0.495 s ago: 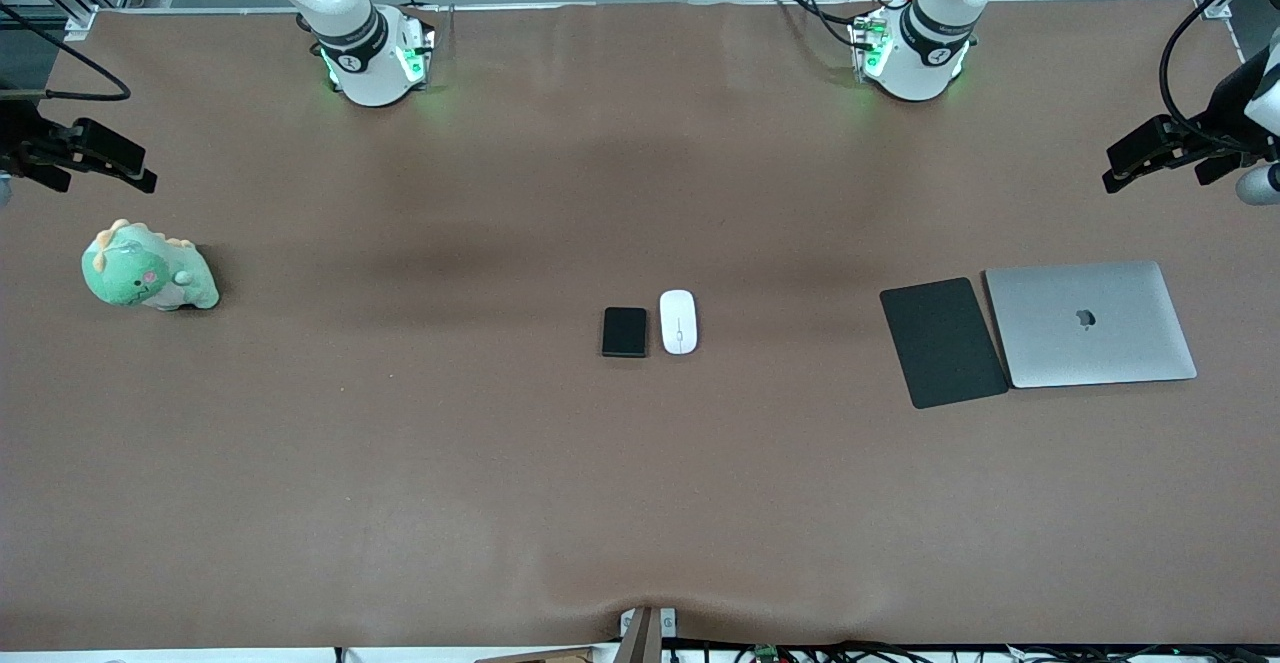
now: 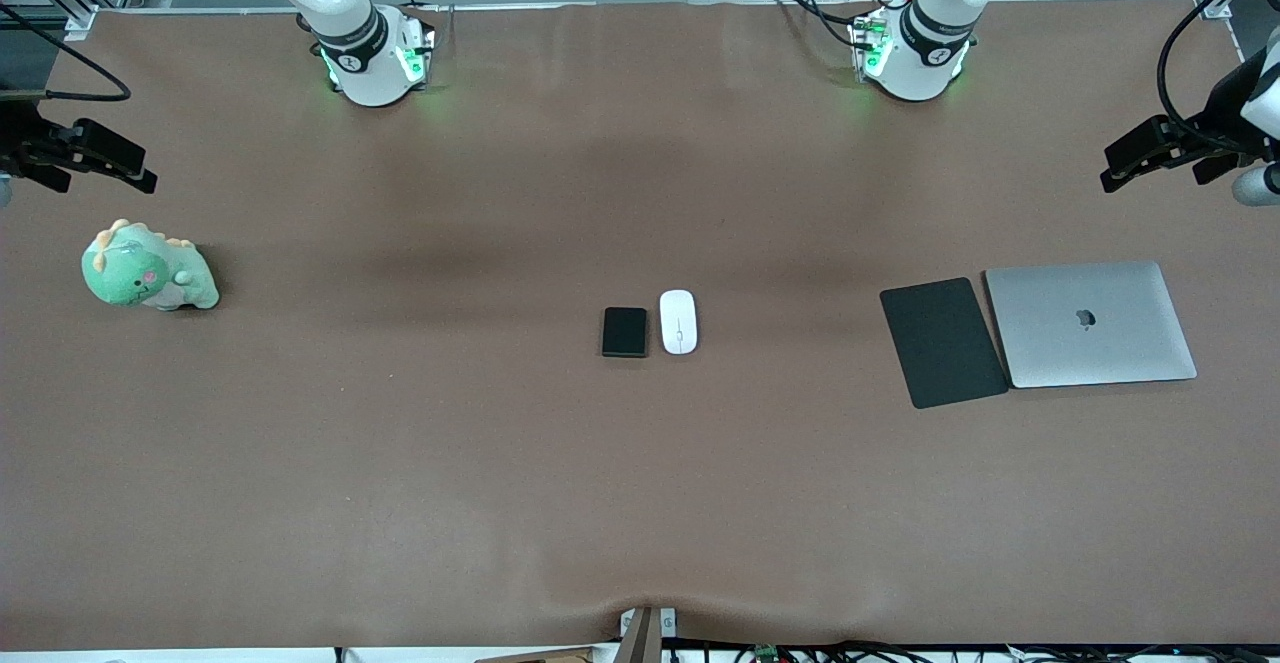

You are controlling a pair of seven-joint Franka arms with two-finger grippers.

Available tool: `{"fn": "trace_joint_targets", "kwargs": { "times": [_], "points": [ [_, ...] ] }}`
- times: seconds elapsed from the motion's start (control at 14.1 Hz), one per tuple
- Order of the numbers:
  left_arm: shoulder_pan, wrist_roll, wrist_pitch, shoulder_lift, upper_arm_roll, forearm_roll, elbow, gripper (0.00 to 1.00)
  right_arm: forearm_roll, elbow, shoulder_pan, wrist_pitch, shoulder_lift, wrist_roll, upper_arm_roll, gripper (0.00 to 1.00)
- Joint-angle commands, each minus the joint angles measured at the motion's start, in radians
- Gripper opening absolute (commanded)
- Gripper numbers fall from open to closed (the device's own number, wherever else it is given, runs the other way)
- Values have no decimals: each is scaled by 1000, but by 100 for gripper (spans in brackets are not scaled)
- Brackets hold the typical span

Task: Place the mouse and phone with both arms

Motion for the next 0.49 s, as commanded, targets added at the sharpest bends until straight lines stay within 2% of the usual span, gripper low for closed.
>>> {"fn": "trace_joint_targets", "kwargs": {
  "times": [0.0, 0.21, 0.42],
  "points": [
    [-12, 11, -17, 52, -2, 10, 25, 100, -7, -1, 0, 2, -3, -2, 0, 100],
    [-46, -46, 13, 130, -36, 14, 22, 100, -7, -1, 0, -9, -3, 5, 0, 100],
    [-126, -75, 95, 230, -67, 18, 15, 100, -1, -1, -1, -15, -4, 17, -1, 100]
  ]
}}
